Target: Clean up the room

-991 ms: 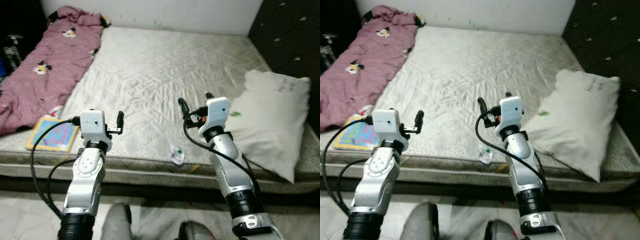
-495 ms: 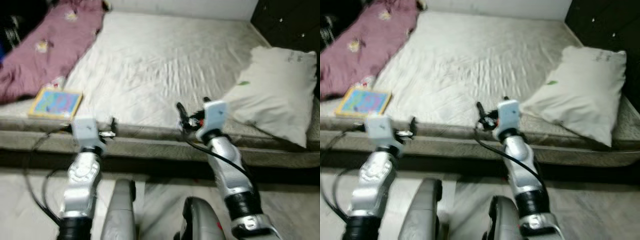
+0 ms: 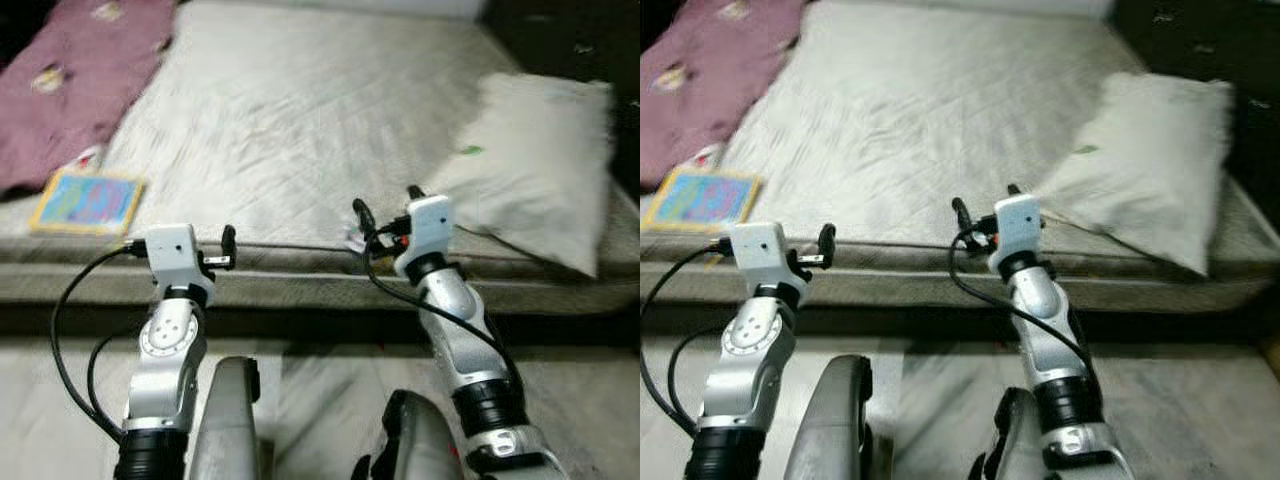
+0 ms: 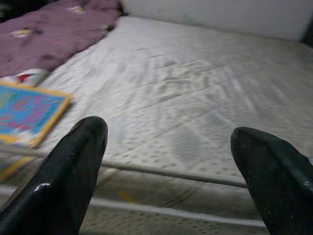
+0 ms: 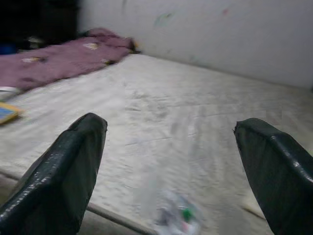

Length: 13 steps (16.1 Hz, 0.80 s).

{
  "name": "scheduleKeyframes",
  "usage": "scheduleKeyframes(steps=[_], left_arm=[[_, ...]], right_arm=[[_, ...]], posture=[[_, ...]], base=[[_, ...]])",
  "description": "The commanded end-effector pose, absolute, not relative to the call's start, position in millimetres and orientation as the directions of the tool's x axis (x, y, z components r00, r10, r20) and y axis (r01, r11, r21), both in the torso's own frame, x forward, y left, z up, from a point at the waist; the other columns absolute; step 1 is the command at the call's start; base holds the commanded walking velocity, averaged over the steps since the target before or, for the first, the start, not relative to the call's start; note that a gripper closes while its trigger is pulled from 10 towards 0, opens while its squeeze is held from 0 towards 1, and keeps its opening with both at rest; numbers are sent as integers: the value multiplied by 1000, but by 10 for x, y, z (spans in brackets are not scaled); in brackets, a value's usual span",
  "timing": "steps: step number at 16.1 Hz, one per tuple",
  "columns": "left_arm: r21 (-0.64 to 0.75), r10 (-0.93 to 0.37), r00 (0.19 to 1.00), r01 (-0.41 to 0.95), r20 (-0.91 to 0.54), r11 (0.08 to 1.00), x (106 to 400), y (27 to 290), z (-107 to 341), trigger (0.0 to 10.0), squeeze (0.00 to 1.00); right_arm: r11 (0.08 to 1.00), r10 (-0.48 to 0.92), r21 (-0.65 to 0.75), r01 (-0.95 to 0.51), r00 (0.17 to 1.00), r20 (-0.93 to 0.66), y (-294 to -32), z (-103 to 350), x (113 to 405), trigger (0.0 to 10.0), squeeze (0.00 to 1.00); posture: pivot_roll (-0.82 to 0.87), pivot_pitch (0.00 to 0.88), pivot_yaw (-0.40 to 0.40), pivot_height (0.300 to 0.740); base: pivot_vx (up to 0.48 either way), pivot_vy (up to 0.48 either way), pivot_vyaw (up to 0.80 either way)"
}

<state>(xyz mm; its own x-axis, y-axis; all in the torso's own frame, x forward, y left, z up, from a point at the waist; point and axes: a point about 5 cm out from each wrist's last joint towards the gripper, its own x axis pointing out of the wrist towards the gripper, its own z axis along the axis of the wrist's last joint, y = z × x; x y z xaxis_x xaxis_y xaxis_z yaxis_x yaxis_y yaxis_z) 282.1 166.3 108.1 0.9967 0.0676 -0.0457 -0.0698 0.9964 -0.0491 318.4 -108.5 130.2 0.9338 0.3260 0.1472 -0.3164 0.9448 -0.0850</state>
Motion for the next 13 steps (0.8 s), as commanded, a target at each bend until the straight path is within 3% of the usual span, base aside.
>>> scheduleKeyframes(steps=[1, 9, 13], left_arm=[[-50, 55, 998, -56, -34, 997, 2830, 1645, 1120, 10000, 0], [-55, 37, 999, -39, -34, 998, 2827, 1627, 1123, 10000, 0], [-59, 32, 999, -34, -34, 998, 2836, 1623, 1132, 10000, 0]], right_arm=[[944, 328, -90, -317, 932, 157, -1105, 1330, 3189, 10000, 0], [941, 337, -95, -326, 928, 157, -1089, 1323, 3190, 10000, 0], [940, 338, -95, -327, 927, 160, -1085, 1331, 3195, 10000, 0]], posture=[[79, 41, -59, 603], [80, 41, -59, 603], [78, 51, -58, 603]], base=[[0, 0, 0], [255, 0, 0], [315, 0, 689]])
